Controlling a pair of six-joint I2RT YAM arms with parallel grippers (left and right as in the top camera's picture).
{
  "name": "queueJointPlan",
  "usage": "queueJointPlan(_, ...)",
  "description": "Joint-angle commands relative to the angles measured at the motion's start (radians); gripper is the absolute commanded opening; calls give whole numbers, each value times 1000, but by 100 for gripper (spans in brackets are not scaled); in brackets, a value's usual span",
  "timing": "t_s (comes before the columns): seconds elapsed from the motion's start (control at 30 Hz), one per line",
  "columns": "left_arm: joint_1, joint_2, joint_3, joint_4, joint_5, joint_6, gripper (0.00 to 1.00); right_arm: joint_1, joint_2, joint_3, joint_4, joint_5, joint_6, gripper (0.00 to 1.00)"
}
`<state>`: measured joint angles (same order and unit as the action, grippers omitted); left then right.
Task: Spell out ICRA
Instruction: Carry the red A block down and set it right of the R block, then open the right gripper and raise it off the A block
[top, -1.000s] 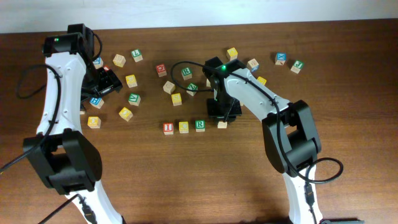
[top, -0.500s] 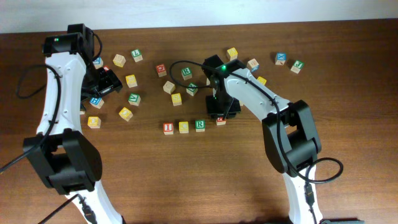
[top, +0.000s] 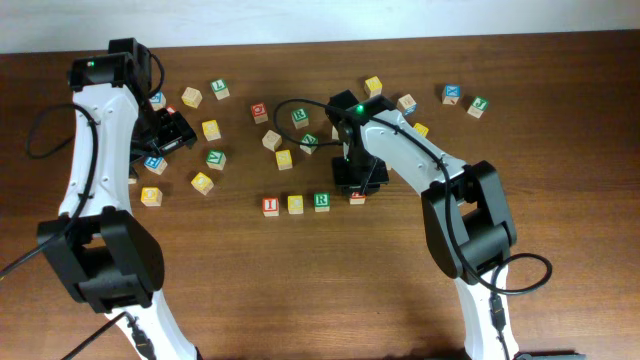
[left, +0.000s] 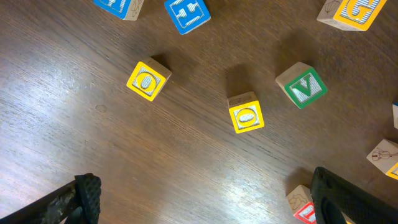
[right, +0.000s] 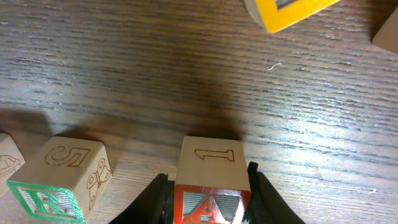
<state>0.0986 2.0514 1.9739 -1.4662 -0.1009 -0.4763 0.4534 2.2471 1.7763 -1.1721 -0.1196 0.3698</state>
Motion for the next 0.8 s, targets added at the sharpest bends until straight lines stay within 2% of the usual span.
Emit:
queueJointPlan(0.0,5,-8,5,-1,6,-2,99,6,0,-6,-3,-15,5,29)
queueJointPlan(0.07,5,-8,5,-1,6,-2,99,6,0,-6,-3,-16,5,33)
queueJointPlan(0.23,5,-8,5,-1,6,-2,99,6,0,-6,-6,-16,5,33)
queueJointPlan(0.37,5,-8,5,-1,6,-2,99,6,0,-6,-10,-28,6,26)
queueJointPlan(0.43,5,-8,5,-1,6,-2,99,6,0,-6,-10,-28,5,30)
queueJointPlan(0.53,5,-8,5,-1,6,-2,99,6,0,-6,-10,-28,13,48)
queueJointPlan(0.77,5,-8,5,-1,6,-2,99,5,-7,34,-40,-28,31,51)
